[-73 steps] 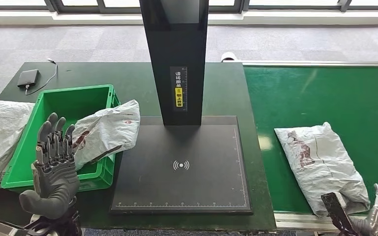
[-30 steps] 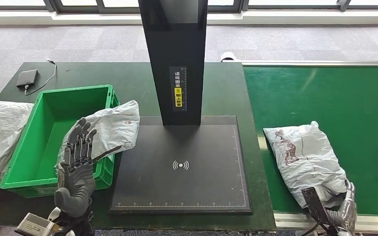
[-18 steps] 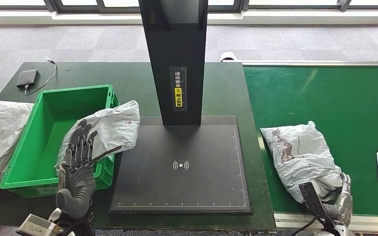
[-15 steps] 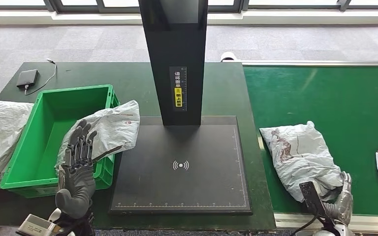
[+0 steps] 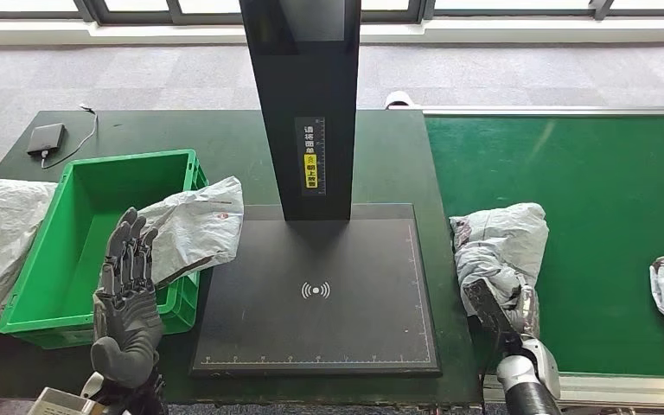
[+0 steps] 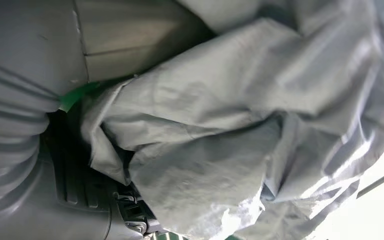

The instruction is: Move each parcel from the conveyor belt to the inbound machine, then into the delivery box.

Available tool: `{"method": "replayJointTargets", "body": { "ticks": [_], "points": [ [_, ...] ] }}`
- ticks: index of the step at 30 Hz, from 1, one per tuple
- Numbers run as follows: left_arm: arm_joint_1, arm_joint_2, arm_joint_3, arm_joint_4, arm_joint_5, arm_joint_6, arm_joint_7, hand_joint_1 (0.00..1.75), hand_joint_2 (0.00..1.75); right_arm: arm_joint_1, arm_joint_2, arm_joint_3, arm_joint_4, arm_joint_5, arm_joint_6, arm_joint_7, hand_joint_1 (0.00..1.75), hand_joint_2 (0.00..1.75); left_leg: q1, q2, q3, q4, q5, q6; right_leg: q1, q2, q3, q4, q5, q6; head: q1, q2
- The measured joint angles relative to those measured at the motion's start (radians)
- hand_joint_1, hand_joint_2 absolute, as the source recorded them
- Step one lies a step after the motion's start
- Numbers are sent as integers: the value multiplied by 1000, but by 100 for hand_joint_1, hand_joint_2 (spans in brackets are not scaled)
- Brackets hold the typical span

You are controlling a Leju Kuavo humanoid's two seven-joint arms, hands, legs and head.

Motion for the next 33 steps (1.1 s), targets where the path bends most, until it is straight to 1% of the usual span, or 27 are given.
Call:
{"method": "replayJointTargets", "body": {
  "ticks": [3,9,17,22,25,27,30,33],
  "points": [
    [20,-6,6,-31,-9,0,0,0,0,-23,22,36,13,-17,11,1,175,175,0,0,0,0,0,0,1,0,0,0,0,0,0,0],
    [40,-13,19,-62,-10,-2,0,0,0,-40,36,61,26,-34,13,-9,175,175,0,1,0,0,0,-1,2,1,-1,0,1,-1,0,0],
    [71,-42,59,-105,-12,-20,0,0,0,-30,37,68,20,-130,9,-62,175,175,0,1,-1,0,0,-2,3,1,-2,0,1,-2,0,0],
    [93,-65,81,-131,-27,-22,0,0,0,-6,37,68,-31,-258,24,-137,175,175,0,1,-3,0,0,-2,3,1,-4,0,0,-2,0,0],
    [102,-77,88,-139,-29,-15,0,0,0,21,39,68,-99,-377,37,-214,175,175,0,0,-4,0,0,-2,3,0,-5,1,0,-2,0,0],
    [108,-83,91,-143,-31,-11,0,0,0,52,45,75,-185,-476,40,-250,175,175,0,-1,-4,0,0,-2,3,0,-5,1,0,-3,0,0],
    [112,-90,92,-143,-34,-17,0,0,0,129,52,128,-373,-609,12,-263,175,175,0,-3,-5,0,0,-3,3,-2,-5,1,-1,-3,0,0],
    [113,-93,92,-143,-34,-23,0,0,0,191,54,196,-530,-658,-12,-265,175,175,0,-3,-5,0,0,-3,3,-2,-5,0,-1,-4,0,0]
  ]
}}
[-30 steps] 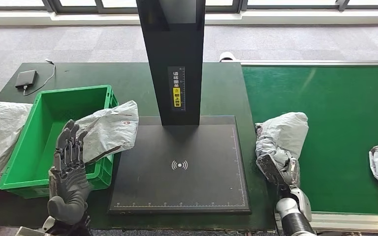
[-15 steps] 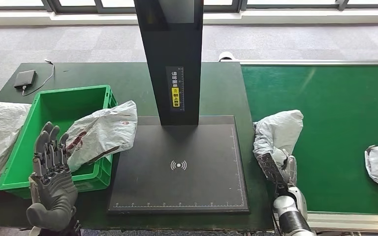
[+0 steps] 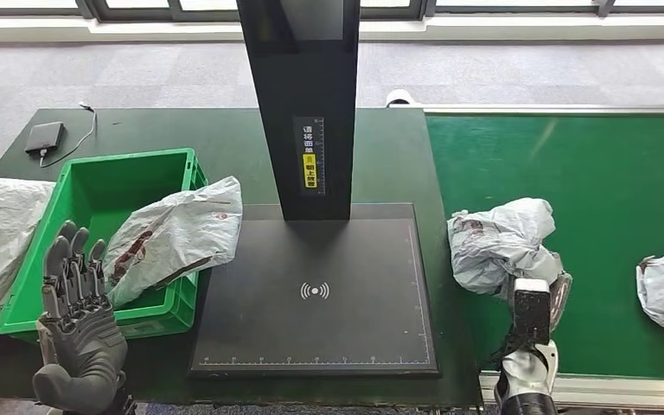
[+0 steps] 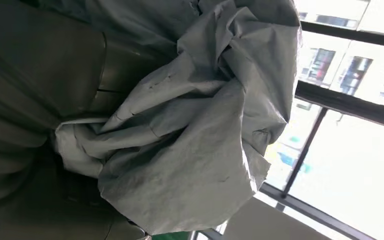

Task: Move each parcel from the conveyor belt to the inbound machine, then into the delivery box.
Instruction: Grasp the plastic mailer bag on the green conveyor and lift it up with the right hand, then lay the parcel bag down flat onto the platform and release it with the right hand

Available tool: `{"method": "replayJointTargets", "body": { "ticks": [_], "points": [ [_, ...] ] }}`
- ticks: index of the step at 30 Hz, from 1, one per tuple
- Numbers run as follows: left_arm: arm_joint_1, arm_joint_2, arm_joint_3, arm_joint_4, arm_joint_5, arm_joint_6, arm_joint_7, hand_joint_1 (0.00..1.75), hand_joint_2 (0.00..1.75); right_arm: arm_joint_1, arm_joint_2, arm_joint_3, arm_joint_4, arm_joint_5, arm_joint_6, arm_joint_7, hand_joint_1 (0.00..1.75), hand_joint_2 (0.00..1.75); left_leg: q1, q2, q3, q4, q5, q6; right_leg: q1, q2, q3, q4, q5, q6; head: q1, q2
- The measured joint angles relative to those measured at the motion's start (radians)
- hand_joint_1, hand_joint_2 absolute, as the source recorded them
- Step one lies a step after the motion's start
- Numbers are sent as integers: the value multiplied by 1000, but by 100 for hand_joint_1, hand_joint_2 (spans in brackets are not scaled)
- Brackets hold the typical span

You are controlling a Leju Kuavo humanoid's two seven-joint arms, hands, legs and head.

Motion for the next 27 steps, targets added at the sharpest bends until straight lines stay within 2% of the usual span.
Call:
{"method": "replayJointTargets", "body": {
  "ticks": [2,5,9,14,22,27],
  "points": [
    [0,-1,0,0,0,-4,0,0,0,33,0,35,-79,-14,-19,0,175,175,0,0,0,0,0,0,0,-1,0,0,0,0,0,0],
    [0,-2,1,2,1,-16,0,0,0,95,-3,105,-224,-32,-101,0,175,175,0,-2,0,0,0,0,-1,-3,1,0,0,0,0,0],
    [-2,-2,1,10,6,-33,0,0,0,174,-16,232,-413,26,-204,-1,175,175,0,-1,0,0,0,0,-1,-2,0,0,0,0,0,0],
    [-7,-3,1,22,7,-52,0,0,0,221,-20,347,-534,106,-205,0,175,175,0,-1,0,0,0,0,0,-2,0,0,0,0,0,0],
    [-25,-5,1,46,7,-64,0,0,0,183,-21,485,-482,161,-127,1,175,175,0,-1,0,0,1,0,0,-2,2,0,0,0,0,0],
    [-34,-7,1,57,-4,-55,0,0,0,79,-7,566,-287,42,-35,3,175,175,0,-1,2,0,2,0,0,-1,2,0,1,0,0,0]
  ]
}}
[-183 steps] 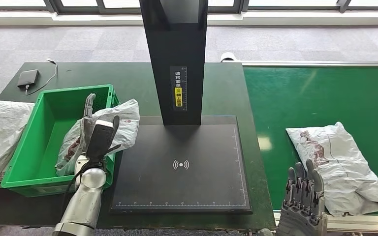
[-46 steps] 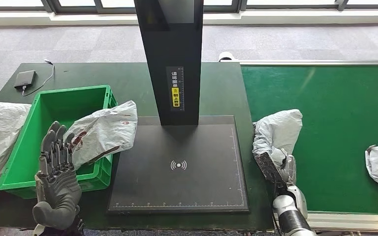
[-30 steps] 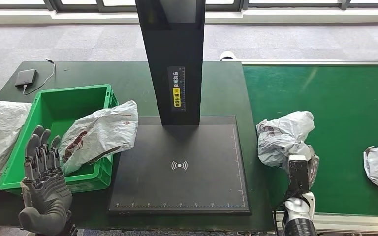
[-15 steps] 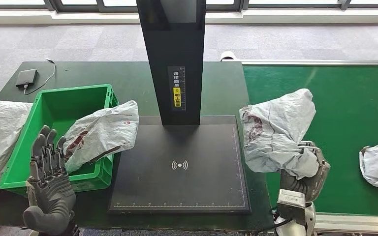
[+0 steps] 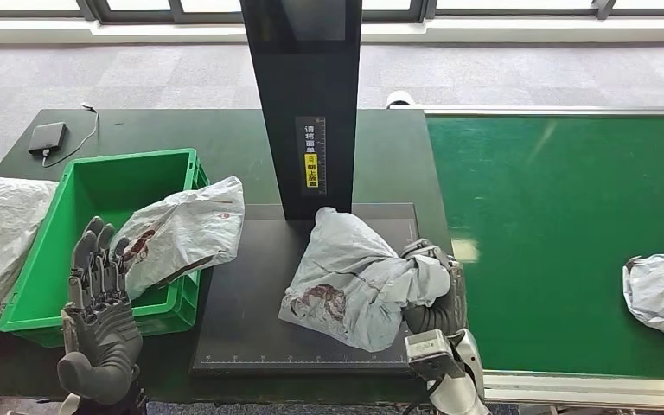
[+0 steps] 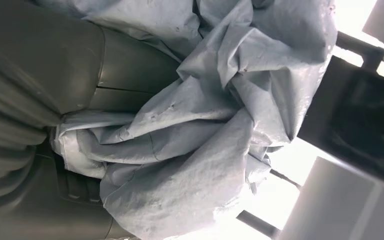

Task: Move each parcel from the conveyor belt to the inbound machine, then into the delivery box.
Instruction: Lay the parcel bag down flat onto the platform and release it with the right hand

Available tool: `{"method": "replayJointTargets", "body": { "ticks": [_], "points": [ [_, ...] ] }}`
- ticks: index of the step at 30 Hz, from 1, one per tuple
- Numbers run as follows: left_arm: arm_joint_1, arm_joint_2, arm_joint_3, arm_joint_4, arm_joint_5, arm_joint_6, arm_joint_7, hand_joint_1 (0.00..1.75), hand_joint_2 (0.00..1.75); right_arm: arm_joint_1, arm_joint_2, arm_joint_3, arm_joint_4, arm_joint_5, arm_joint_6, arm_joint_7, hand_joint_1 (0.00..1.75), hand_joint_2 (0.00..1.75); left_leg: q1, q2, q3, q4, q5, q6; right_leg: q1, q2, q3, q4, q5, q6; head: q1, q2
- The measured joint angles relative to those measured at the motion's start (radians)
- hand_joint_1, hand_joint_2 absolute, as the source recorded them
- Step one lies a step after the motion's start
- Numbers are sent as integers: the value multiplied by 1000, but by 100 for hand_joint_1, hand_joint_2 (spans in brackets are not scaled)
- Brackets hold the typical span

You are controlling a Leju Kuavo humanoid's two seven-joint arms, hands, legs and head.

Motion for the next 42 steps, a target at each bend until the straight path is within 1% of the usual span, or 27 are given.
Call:
{"method": "replayJointTargets", "body": {
  "ticks": [3,7,9,16,21,26,29,42],
  "points": [
    [-1,0,0,3,-5,3,0,0,0,-43,9,22,100,-24,18,0,175,175,0,-1,0,0,0,0,0,-2,1,0,0,0,0,0],
    [-2,0,0,5,-5,4,0,0,0,-74,16,34,170,-30,23,0,175,175,0,-1,0,0,0,0,0,-1,0,0,0,0,0,0],
    [-2,0,0,6,-5,5,0,0,0,-94,22,36,215,-33,47,-1,175,175,0,-1,0,0,0,0,0,-1,0,0,0,0,0,0],
    [-9,2,-11,34,-6,21,0,0,0,-208,61,36,548,-38,163,16,175,175,0,0,1,0,0,0,0,0,1,0,0,0,0,0],
    [-17,7,-26,59,-6,37,0,0,0,-247,66,29,713,-43,194,76,175,175,0,1,3,0,0,-1,1,1,2,0,0,-1,0,0],
    [-26,16,-35,80,-6,38,0,0,0,-270,68,12,784,-25,206,132,175,175,0,4,10,0,-2,-1,1,3,6,-1,-1,-1,0,0],
    [-34,21,-47,95,-6,38,0,0,0,-277,73,-3,806,-8,217,152,175,175,0,4,13,0,-3,-1,1,3,9,-1,-1,-1,0,0],
    [-41,30,-57,115,-6,38,0,0,0,-281,81,-23,832,1,219,158,175,175,0,5,17,0,-1,-1,1,3,13,-1,0,-1,0,0]
  ]
}}
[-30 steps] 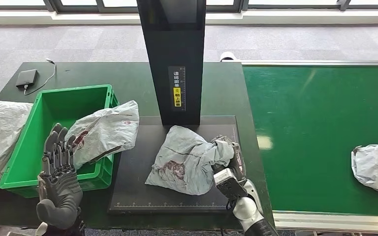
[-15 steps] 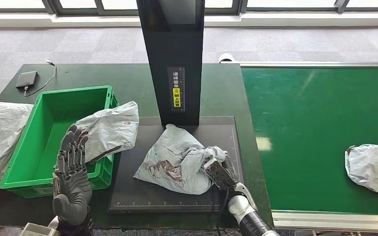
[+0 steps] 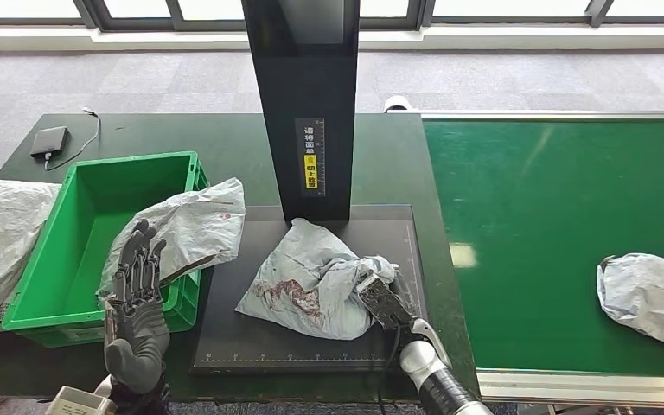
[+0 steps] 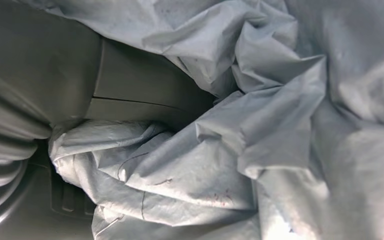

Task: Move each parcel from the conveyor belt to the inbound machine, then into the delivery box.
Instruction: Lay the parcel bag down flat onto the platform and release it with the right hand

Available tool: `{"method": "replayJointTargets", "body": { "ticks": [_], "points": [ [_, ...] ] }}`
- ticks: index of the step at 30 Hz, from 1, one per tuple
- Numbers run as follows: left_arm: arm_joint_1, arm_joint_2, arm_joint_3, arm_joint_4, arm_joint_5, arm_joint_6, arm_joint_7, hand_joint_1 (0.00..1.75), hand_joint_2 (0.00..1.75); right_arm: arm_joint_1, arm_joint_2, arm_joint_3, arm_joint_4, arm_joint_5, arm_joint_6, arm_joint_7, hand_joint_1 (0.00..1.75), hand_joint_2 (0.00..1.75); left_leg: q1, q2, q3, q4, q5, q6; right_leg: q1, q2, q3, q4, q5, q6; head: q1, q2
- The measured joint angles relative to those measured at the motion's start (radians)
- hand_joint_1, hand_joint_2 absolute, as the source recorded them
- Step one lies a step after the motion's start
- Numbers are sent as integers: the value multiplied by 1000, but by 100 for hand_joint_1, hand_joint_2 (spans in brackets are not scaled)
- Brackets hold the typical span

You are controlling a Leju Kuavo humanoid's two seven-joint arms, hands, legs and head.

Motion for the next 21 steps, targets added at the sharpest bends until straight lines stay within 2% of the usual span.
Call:
{"method": "replayJointTargets", "body": {
  "ticks": [7,8,11,12,17,21],
  "points": [
    [-2,2,-5,3,0,0,0,0,0,0,9,-1,3,14,14,7,174,175,0,1,1,0,0,0,0,0,1,0,0,0,0,0],
    [-2,2,-5,4,0,0,0,0,0,1,13,-1,3,18,19,4,140,175,0,1,1,0,0,0,0,0,1,0,0,0,0,0],
    [-1,7,-14,9,-14,20,0,0,0,9,36,-7,-1,29,47,-57,10,175,0,1,1,0,0,0,0,1,0,0,0,0,0,0],
    [0,10,-19,11,-16,30,0,0,0,15,41,-11,-7,26,57,-85,0,175,1,1,1,0,0,-1,1,1,0,0,0,-1,0,0],
    [0,23,-35,19,-1,43,0,0,0,81,42,-25,-100,-26,126,-146,0,175,1,0,-1,0,0,-1,1,0,0,0,0,-1,0,0],
    [0,27,-38,35,-16,16,0,0,0,221,30,-26,-356,-10,226,-119,0,175,1,-2,-7,0,0,-1,1,-1,-5,0,0,-1,0,0]
  ]
}}
